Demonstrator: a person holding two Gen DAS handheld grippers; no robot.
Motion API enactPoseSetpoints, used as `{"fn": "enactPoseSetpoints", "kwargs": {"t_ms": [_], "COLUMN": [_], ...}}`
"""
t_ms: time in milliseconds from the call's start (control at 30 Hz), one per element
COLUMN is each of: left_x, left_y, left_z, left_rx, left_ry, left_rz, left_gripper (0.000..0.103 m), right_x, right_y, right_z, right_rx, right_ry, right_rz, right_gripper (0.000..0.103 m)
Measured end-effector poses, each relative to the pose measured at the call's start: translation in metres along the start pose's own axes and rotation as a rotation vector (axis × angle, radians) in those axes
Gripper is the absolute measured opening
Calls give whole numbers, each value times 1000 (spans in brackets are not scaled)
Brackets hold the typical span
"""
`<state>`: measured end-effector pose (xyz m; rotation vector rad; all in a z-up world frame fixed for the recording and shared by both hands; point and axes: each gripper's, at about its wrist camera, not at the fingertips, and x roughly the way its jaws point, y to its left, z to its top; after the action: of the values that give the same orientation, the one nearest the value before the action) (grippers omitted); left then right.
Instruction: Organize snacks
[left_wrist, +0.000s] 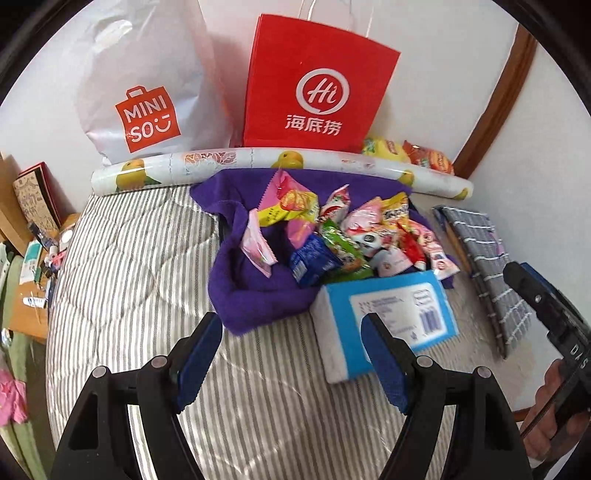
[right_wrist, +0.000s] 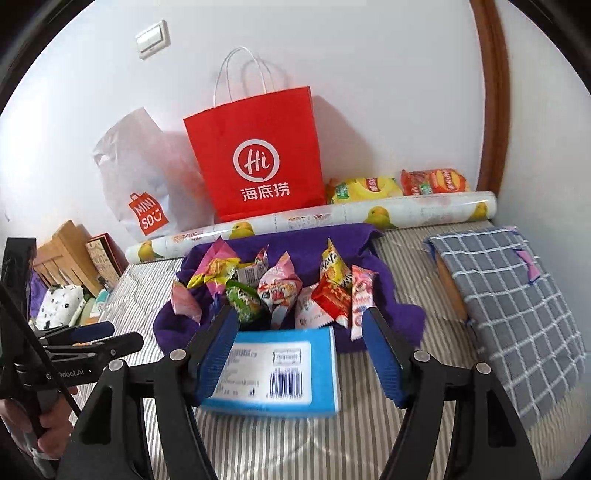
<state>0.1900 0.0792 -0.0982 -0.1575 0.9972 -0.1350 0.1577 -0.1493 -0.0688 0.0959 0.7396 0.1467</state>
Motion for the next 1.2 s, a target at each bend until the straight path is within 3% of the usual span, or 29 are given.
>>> {"fn": "enactPoseSetpoints", "kwargs": {"t_ms": [233,367,600,667,833,1200], "left_x": [-37,-58,-83,-88,-96,-114], "left_y": [-18,-29,-50,-56,-69,-81], "left_z": [-23,-38,-60,-65,-76,-90], "left_rx": [15,32,55,66,86,80], "left_ry": [-53,-92,-144,-162,-196,-239], "left_rz": [-21,-18,8,24,72,103], "left_gripper": [76,80,85,88,91,92], "right_x": [-45,-71,-106,-114,-126,-134], "right_y": [8,10,6,2,-3,-7], "right_z": [-18,-31,-50,-55,-65,-75], "right_rx": [-2,-6,-3,7,6,8], "right_ry": [-34,-55,-61,-65,-89,-77], "right_rz": [-1,17,-32,-47,-95,-120], "right_gripper": [70,78,79,87,95,103]}}
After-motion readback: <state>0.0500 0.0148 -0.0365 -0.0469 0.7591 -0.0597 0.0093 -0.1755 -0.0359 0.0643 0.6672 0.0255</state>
